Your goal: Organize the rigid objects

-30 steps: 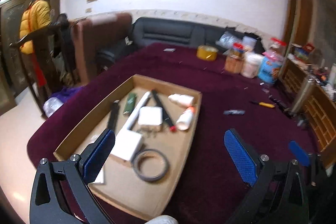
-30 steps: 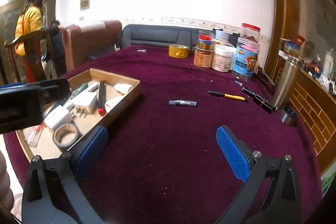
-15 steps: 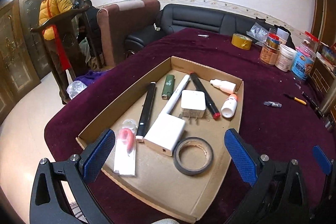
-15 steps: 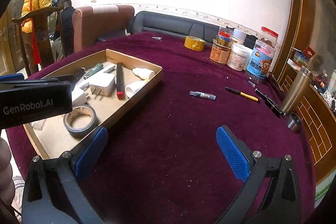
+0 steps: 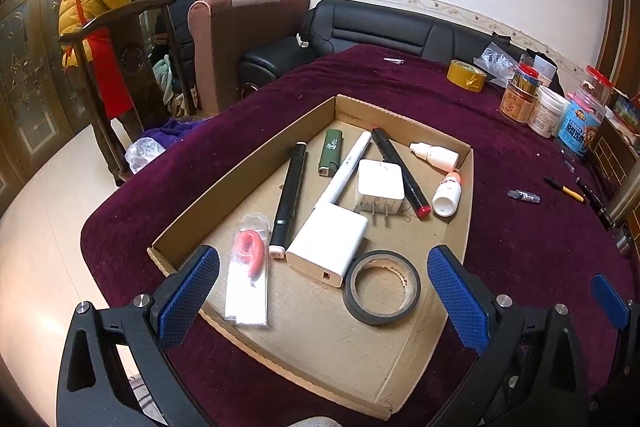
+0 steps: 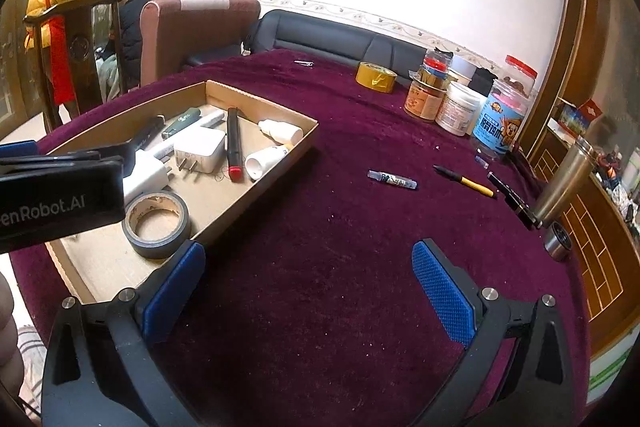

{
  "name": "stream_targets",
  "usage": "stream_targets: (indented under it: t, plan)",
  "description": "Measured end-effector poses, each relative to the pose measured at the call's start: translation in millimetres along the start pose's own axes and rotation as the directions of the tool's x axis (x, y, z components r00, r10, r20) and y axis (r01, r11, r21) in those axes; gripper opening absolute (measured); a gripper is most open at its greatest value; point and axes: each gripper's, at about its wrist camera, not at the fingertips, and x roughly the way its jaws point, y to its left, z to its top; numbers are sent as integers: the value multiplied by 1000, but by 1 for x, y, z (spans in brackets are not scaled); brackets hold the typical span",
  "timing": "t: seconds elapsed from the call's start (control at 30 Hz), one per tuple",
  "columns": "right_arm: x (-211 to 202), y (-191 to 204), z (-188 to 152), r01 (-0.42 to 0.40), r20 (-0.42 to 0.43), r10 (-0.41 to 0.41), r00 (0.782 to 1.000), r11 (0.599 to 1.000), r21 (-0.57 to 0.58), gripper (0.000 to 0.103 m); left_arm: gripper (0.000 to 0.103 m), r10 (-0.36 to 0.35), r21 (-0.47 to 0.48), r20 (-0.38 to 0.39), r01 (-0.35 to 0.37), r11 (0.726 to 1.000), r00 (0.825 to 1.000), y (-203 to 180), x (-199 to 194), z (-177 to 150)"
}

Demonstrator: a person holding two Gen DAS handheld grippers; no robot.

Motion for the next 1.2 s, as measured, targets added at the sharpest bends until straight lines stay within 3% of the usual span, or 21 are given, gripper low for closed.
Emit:
stream_targets:
  t: [0.63,1.2]
  plan:
    - [15,13,14,37,-59,-42,997,995,-87,103,102,-14,-14,-45,13,1000,999,6,11,-2]
    - [18,19,16,34,-62,-41,997,994,-99,103,102,-28,-33,-72,26,999,997,14,19,-1]
